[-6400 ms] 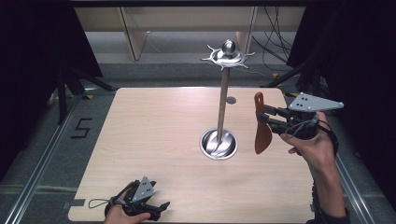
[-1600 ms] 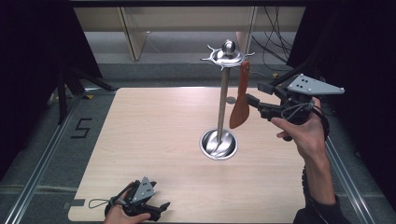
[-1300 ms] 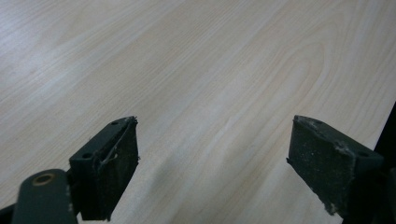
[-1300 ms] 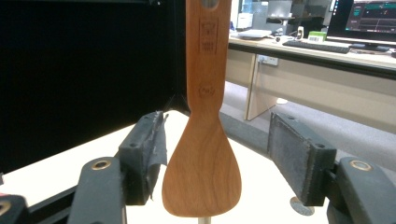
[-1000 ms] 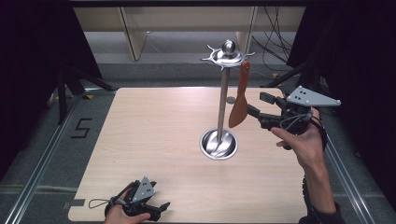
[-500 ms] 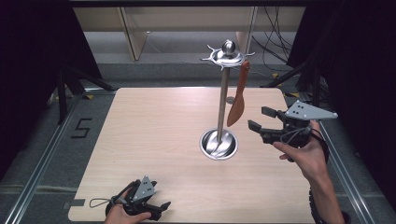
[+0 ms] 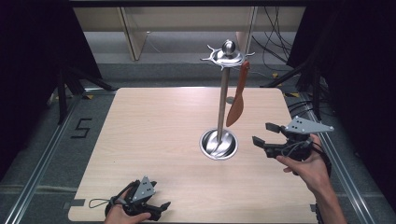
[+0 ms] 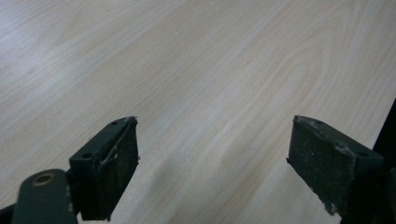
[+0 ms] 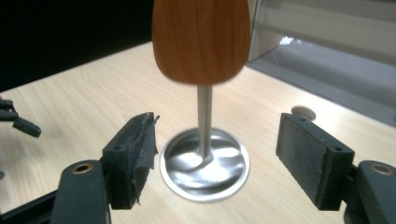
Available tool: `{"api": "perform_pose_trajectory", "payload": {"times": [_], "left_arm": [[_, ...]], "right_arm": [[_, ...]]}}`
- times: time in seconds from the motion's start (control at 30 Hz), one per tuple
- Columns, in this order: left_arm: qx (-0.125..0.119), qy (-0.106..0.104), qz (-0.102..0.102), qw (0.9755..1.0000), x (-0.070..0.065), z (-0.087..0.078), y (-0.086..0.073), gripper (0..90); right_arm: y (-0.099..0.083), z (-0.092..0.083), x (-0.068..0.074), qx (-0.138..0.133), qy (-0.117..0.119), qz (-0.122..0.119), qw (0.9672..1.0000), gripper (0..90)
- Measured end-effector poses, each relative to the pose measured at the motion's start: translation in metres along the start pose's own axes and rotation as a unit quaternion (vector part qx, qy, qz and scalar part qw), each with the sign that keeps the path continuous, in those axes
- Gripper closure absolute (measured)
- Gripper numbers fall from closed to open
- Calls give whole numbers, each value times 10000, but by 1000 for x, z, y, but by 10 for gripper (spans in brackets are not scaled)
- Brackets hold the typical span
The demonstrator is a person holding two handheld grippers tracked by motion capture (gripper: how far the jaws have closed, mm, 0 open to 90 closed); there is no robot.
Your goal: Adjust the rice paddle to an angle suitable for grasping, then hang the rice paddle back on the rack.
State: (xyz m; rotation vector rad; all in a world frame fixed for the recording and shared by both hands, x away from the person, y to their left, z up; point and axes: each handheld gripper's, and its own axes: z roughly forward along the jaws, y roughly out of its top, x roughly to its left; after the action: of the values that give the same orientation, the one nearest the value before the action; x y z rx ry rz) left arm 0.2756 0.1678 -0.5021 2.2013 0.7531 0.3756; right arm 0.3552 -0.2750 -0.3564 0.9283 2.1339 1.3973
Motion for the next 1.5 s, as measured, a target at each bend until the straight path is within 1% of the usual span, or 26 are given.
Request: {"api": "perform_pose_trajectory", "payload": {"times": [0.07,0.1,0.13,0.17,0.2,0.23,0.37,0.43,0.47,0.5,0.57,0.67,0.7,0.73,0.77,0.8,0.87,0.9,0.93,1.03,1.1,1.23,1.4,1.43,1.47,1.5], "left_arm": [[-8,5,12,10000,0,0,0,155],[-1,-27,-32,10000,0,0,0,155],[2,-2,73,10000,0,-1,0,155],[-2,4,25,10000,0,-1,0,155],[33,34,76,10000,1,-1,0,155],[0,17,14,10000,0,-1,-1,155],[-9,36,4,10000,0,-2,-1,156],[-19,49,5,10000,1,-2,-1,155],[-6,50,142,9999,3,-2,-1,155],[-9,12,-52,10000,0,-2,-2,155],[-11,43,30,10000,0,-2,-2,156],[-6,0,-29,10000,0,-2,-2,155],[-15,54,49,10000,0,-2,-2,155],[21,64,91,9999,0,-3,-2,155],[31,65,136,9999,1,-3,-1,155],[-15,36,74,10000,0,-3,-1,155],[37,68,130,9999,1,-3,-2,155],[28,66,134,9999,1,-3,-2,155],[-13,40,64,10000,0,-3,-2,155],[-23,40,59,10000,-1,-3,-2,155],[-27,41,43,10000,-1,-3,-2,155],[-13,53,82,10000,-1,-3,-2,155],[-24,20,2,10000,-2,-2,-3,155],[-19,21,14,10000,-2,-3,-3,155],[-9,4,-4,10000,-2,-3,-3,155],[-22,27,25,10000,-1,-3,-3,155]], "right_arm": [[-4,0,-1,71,37,45,10000,291],[-6,1,-3,78,30,-24,10000,291],[-7,0,-2,167,45,61,9998,291],[-9,2,-2,110,26,4,9999,290],[-9,2,-3,168,72,-73,9998,291],[-9,2,-3,194,78,-41,9998,290],[-11,6,-2,233,127,-80,9996,289],[-13,8,1,231,129,0,9996,288],[-13,8,1,274,121,-115,9995,286],[-14,9,3,237,111,-4,9997,285],[-17,9,4,282,153,11,9995,283],[-22,10,4,334,134,30,9993,281],[-24,11,5,400,160,76,9990,279],[-26,13,5,343,130,80,9993,278],[-28,13,3,406,163,-62,9990,278],[-29,12,5,562,185,121,9982,278],[-32,13,5,495,151,146,9986,278],[-33,12,4,551,202,103,9982,278],[-33,13,2,503,271,15,9984,278],[-37,13,6,539,232,132,9982,274],[-40,14,6,477,249,81,9985,272],[-48,13,11,541,309,153,9979,262],[-59,14,16,701,358,210,9967,259],[-62,15,16,645,343,164,9972,259],[-64,15,17,662,374,233,9968,258],[-65,14,18,752,374,249,9962,257]]}}
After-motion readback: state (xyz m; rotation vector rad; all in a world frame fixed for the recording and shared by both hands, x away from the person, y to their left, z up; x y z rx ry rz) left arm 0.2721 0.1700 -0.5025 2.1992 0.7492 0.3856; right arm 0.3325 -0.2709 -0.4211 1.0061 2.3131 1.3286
